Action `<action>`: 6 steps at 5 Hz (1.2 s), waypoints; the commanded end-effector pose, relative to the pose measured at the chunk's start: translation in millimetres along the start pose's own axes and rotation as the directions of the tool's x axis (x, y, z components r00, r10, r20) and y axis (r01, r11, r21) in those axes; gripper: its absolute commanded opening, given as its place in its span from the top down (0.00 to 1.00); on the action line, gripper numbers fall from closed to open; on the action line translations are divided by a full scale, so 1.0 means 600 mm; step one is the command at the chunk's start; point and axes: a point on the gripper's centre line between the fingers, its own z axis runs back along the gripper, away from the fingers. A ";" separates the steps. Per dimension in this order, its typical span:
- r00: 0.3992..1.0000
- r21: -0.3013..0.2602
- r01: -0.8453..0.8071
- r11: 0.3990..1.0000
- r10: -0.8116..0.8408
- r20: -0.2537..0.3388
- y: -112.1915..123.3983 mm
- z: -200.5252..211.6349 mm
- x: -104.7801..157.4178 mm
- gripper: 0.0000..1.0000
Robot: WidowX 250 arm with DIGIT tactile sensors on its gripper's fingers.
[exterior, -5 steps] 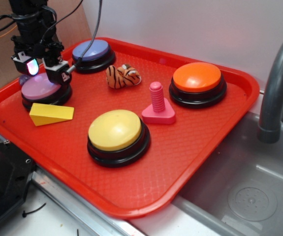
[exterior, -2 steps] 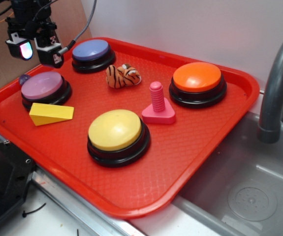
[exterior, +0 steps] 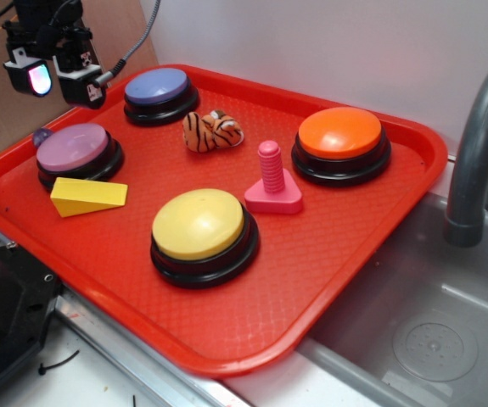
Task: Push the pink button.
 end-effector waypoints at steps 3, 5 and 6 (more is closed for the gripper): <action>0.992 0.026 0.035 0.999 -0.038 0.119 -0.013 0.060 0.005 0.00; 0.991 0.054 0.034 0.998 -0.041 0.131 -0.026 0.083 0.004 0.00; 0.990 0.052 0.034 0.998 -0.041 0.138 -0.030 0.095 0.003 0.00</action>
